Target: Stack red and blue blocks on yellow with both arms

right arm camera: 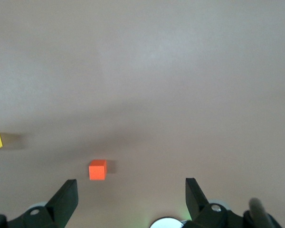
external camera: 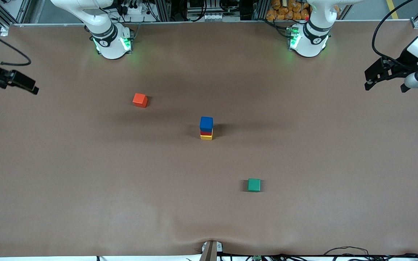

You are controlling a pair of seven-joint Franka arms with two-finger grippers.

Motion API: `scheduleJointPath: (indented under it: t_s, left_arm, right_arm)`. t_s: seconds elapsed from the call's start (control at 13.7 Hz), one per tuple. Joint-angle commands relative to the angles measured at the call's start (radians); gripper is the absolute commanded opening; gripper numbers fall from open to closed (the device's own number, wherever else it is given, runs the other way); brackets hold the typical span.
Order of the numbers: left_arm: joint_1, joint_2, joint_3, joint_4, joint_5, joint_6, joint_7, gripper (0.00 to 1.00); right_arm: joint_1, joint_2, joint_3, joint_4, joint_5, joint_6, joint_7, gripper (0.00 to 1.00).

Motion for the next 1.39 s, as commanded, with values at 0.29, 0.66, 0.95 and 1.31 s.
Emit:
scheduleJointPath:
  t_s: [0.29, 0.66, 0.95, 1.31]
  left_arm:
    - [0.003, 0.007, 0.001, 0.057, -0.033, -0.069, 0.002, 1.0]
    - [0.01, 0.007, 0.017, 0.081, -0.073, -0.112, -0.013, 1.0]
    - [0.006, 0.009, 0.013, 0.083, -0.05, -0.128, -0.012, 1.0]
    - [0.003, 0.009, 0.004, 0.13, -0.011, -0.191, -0.013, 1.0]
  right_arm:
    - [-0.02, -0.019, 0.015, 0.051, -0.016, -0.014, -0.022, 1.0]
    - [-0.025, -0.008, 0.012, 0.058, -0.014, -0.004, -0.079, 1.0]
    - [-0.025, -0.008, 0.012, 0.058, -0.011, 0.001, -0.081, 1.0]
    - [-0.024, -0.008, 0.012, 0.058, -0.009, 0.016, -0.17, 1.0]
